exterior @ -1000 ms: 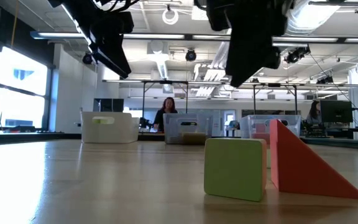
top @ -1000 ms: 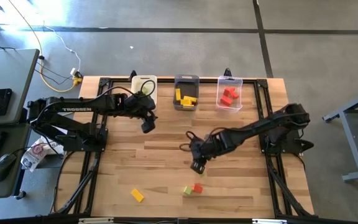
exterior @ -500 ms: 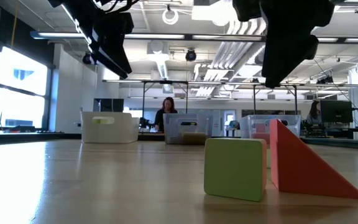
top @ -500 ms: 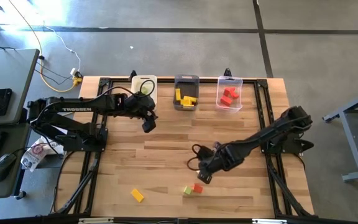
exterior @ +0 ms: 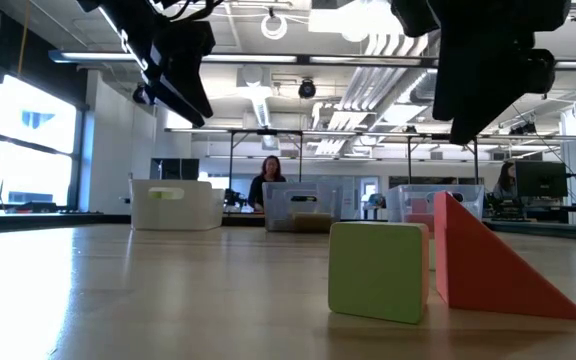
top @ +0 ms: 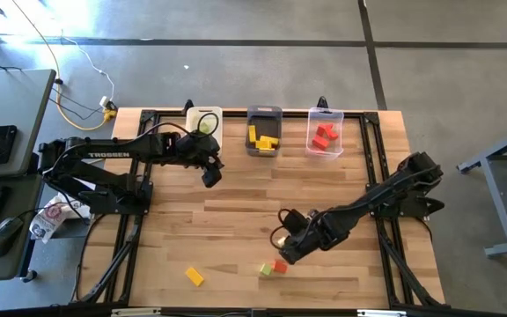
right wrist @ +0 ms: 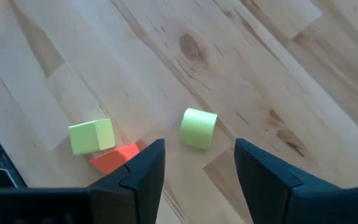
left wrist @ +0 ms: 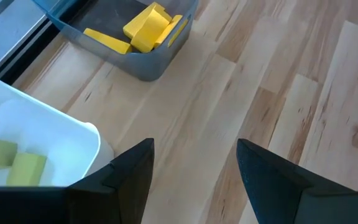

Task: Sort & place blocks by color
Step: Put the green block into the white bin

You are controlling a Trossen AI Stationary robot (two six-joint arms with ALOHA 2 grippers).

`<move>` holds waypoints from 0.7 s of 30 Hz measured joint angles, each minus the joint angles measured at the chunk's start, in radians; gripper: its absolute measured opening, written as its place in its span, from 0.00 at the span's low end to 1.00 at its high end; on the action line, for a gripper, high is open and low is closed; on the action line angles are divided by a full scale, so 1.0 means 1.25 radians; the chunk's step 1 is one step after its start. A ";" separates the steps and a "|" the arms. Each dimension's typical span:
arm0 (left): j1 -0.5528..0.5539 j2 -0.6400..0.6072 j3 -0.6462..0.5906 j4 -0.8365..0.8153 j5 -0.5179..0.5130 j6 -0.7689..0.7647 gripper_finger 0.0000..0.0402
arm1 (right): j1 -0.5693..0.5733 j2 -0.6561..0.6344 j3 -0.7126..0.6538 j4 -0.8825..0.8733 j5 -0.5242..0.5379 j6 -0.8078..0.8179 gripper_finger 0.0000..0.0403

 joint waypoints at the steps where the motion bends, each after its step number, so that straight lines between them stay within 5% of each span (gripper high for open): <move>1: 0.000 0.000 0.000 0.000 0.000 -0.006 0.53 | 0.001 0.002 0.000 -0.002 0.000 0.004 0.44; 21: 0.000 0.000 0.000 -0.015 0.006 -0.030 0.53 | 0.003 0.130 0.000 0.060 0.001 0.003 0.44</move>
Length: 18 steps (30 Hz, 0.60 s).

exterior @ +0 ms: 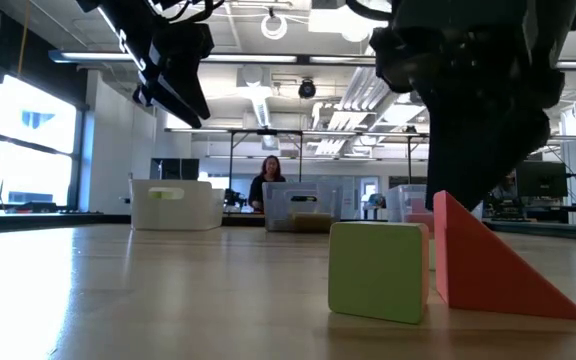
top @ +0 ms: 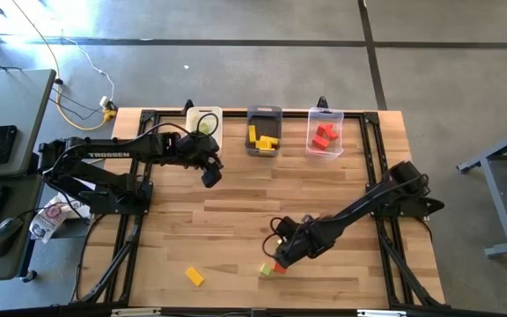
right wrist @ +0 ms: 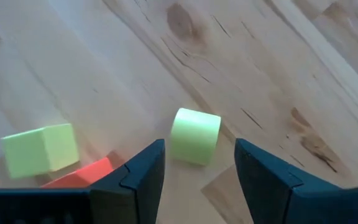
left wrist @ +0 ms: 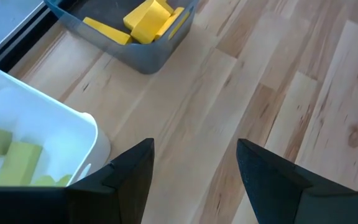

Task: Sort & place blocks by color
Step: Put the green block into the white bin

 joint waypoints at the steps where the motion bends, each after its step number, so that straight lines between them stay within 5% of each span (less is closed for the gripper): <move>1: 0.000 0.000 0.000 -0.001 0.000 0.000 0.53 | 0.000 0.006 0.000 0.001 0.000 0.000 0.44; 18: 0.000 0.000 0.000 -0.003 0.000 0.000 0.53 | 0.000 0.053 0.000 0.038 0.000 0.000 0.44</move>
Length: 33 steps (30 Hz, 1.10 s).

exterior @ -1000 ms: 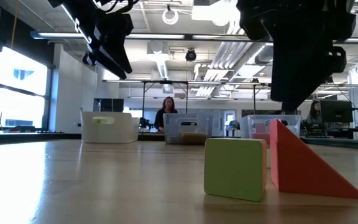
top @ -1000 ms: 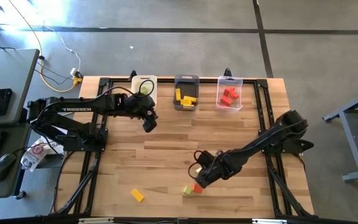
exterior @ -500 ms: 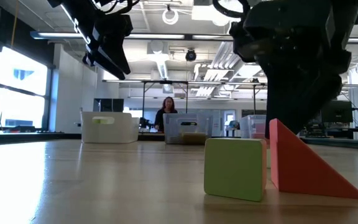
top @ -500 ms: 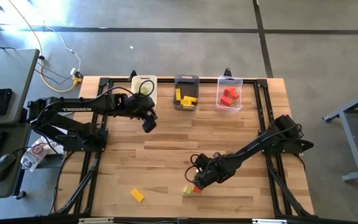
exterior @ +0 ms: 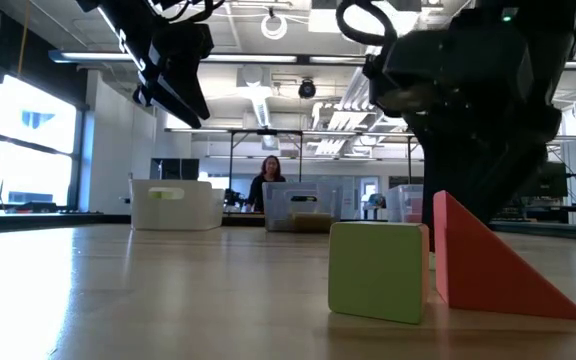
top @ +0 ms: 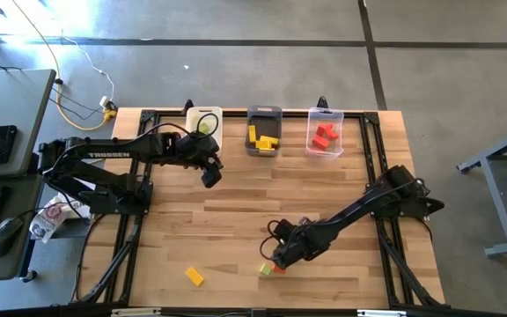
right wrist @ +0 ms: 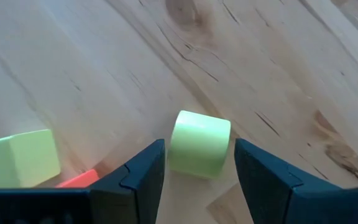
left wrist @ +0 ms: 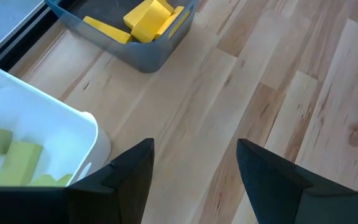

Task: Sort & place blocks by color
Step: Put the green block into the white bin

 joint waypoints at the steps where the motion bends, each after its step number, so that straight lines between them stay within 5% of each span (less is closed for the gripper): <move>1: 0.000 0.000 0.000 0.000 0.000 0.000 0.53 | 0.000 0.005 0.000 0.002 0.000 0.000 0.44; 8: 0.000 0.000 0.000 0.000 0.000 0.000 0.53 | 0.000 0.029 0.002 0.004 -0.009 0.000 0.43; 15: 0.000 0.000 0.000 0.000 0.000 0.000 0.53 | 0.000 0.029 0.002 0.005 -0.012 -0.008 0.24; 28: 0.000 0.000 0.000 0.000 0.002 0.062 0.53 | -0.011 -0.002 -0.002 0.010 -0.009 -0.043 0.24; 33: 0.000 0.000 0.000 0.000 0.062 0.113 0.53 | -0.031 -0.007 -0.002 0.013 -0.003 -0.074 0.24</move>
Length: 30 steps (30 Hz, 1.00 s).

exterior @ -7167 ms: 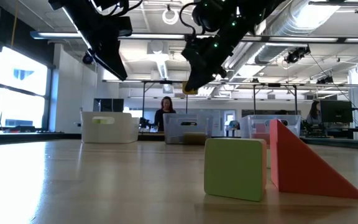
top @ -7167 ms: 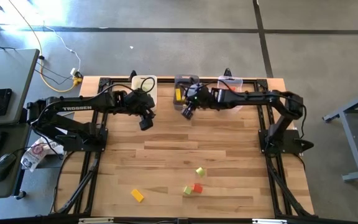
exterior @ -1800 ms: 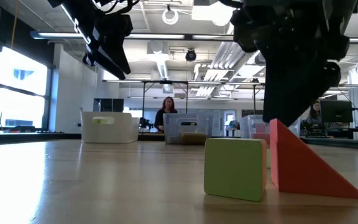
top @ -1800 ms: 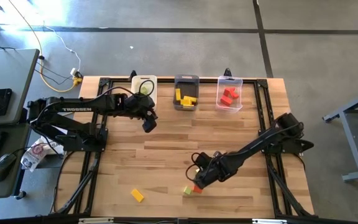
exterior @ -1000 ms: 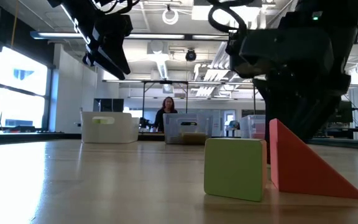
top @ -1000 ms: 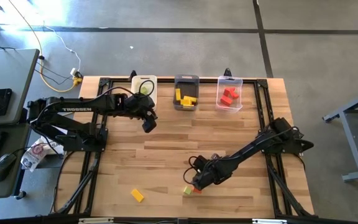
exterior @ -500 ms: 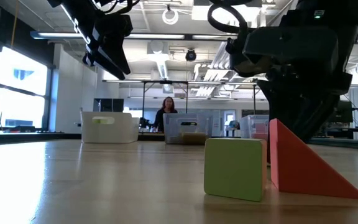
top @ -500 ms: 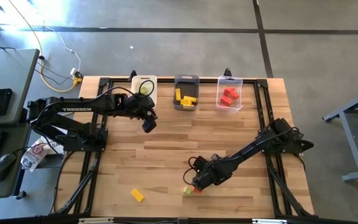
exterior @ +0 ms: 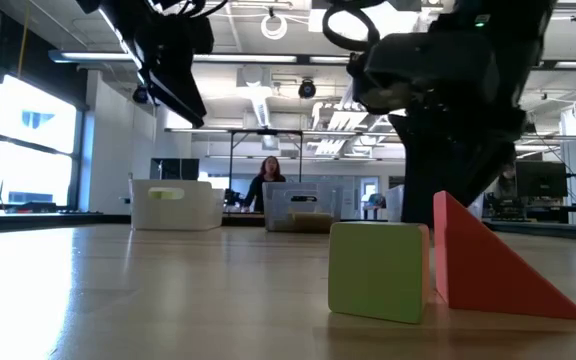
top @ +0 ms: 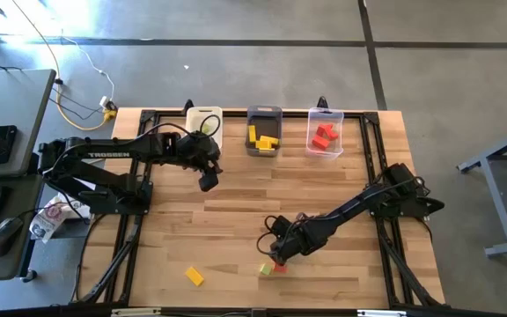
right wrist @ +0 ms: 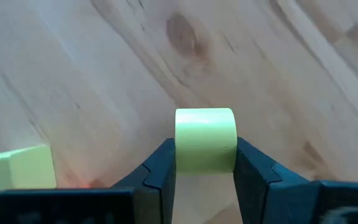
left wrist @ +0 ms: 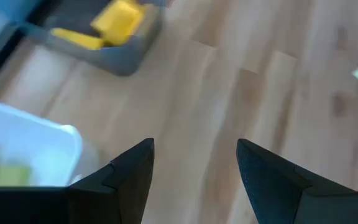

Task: Sort & place blocks by color
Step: Put the green block into the white bin

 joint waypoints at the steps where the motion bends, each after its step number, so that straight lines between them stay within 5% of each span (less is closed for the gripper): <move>1: -0.001 0.000 0.000 0.000 0.019 0.015 0.53 | -0.004 0.000 0.000 0.004 -0.001 -0.006 0.24; 15: -0.084 0.000 0.000 0.007 0.099 0.194 0.53 | -0.098 -0.049 0.001 0.103 0.016 -0.213 0.24; 30: -0.114 0.000 0.000 0.102 0.099 0.176 0.53 | -0.197 -0.109 0.002 0.222 0.018 -0.509 0.25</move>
